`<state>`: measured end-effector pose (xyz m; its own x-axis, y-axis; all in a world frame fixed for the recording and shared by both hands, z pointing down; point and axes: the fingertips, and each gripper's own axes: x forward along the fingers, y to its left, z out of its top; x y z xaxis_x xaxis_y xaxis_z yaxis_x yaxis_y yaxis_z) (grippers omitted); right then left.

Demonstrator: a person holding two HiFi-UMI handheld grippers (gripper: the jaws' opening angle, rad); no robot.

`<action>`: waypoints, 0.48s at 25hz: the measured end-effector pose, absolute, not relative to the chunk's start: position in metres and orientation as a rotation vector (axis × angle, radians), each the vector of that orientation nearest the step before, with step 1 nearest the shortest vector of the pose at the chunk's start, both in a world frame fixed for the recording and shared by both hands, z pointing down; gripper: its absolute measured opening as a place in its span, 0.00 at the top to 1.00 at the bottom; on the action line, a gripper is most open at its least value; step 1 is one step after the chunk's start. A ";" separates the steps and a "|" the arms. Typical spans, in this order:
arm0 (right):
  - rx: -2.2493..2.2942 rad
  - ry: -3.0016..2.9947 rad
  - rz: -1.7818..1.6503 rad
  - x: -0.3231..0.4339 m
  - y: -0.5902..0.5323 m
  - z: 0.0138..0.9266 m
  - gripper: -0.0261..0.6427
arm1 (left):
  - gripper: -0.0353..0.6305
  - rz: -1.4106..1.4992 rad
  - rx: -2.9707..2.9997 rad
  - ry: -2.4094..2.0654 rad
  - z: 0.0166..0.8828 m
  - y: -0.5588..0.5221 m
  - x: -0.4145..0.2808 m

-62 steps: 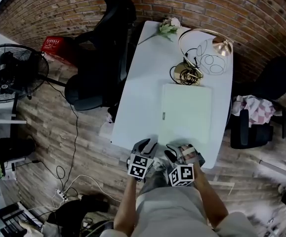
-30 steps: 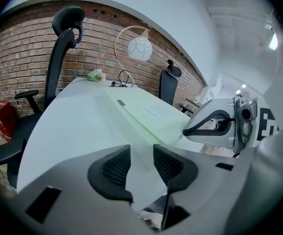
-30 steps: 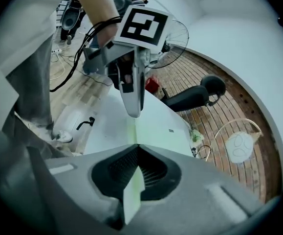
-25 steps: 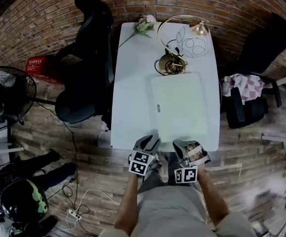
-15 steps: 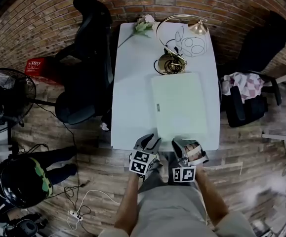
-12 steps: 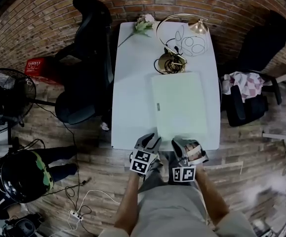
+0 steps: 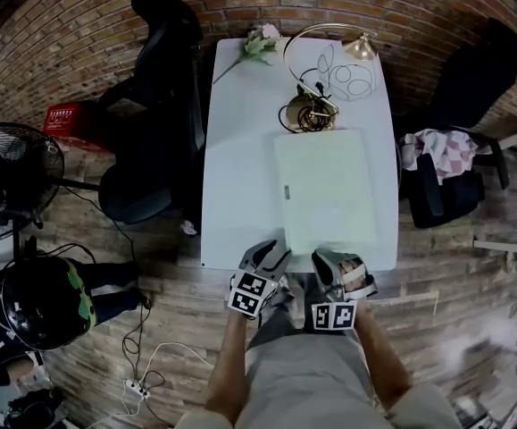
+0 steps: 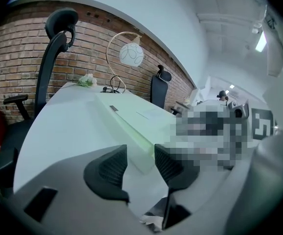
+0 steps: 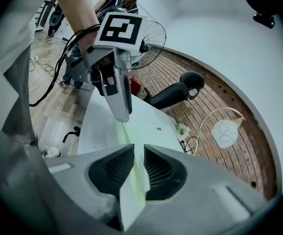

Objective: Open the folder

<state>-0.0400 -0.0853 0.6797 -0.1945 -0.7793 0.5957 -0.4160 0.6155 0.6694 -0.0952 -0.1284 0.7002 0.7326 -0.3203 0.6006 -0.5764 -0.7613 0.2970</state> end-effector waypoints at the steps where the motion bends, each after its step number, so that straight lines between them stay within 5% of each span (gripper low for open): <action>1: 0.968 -1.821 -0.442 -0.040 -0.085 0.680 0.87 | 0.70 0.745 2.471 -0.678 0.701 -0.129 -0.094; 12: 0.811 -1.732 -0.529 -0.040 -0.084 0.703 0.84 | 0.70 0.703 2.420 -0.687 0.708 -0.129 -0.094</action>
<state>-0.0399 -0.0845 0.7033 -0.1678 -0.7439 0.6469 -0.2559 0.6666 0.7001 -0.0936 -0.1294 0.7078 0.7360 -0.3182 0.5975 -0.5901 -0.7340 0.3360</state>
